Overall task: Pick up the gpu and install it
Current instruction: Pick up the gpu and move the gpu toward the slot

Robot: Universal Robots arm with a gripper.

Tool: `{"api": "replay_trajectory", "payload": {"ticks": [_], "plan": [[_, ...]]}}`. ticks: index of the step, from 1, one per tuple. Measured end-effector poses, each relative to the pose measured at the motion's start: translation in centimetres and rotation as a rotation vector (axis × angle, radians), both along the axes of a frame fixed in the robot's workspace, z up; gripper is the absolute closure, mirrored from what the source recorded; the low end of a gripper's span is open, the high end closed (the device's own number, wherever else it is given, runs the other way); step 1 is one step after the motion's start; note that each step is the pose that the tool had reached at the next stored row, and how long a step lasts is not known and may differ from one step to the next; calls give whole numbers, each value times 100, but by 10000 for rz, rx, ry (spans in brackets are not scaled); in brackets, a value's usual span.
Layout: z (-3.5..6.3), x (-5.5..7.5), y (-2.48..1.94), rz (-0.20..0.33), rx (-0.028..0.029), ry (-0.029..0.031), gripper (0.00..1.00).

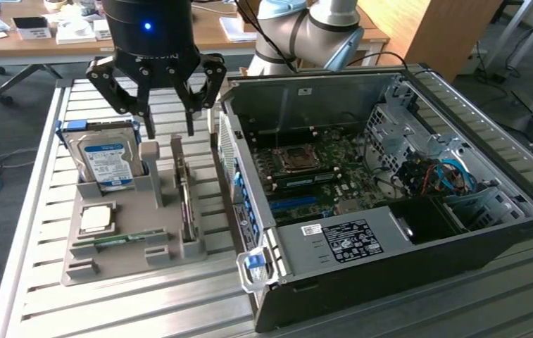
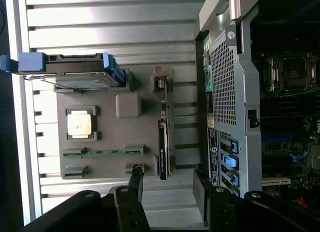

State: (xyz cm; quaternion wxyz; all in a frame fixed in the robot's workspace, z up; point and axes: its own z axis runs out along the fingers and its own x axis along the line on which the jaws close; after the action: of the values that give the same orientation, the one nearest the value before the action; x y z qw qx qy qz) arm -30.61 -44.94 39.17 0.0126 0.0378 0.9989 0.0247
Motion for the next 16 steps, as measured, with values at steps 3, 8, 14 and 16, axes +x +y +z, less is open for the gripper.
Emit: {"api": "replay_trajectory", "payload": {"ticks": [3, 8, 14, 16], "plan": [[0, 0, 0, 0, 0, 0, 47], [-37, 0, 0, 0, 0, 0, 47], [-143, 0, 0, 0, -1, 1, 47], [-180, 0, 0, 0, 0, 0, 47]]}}
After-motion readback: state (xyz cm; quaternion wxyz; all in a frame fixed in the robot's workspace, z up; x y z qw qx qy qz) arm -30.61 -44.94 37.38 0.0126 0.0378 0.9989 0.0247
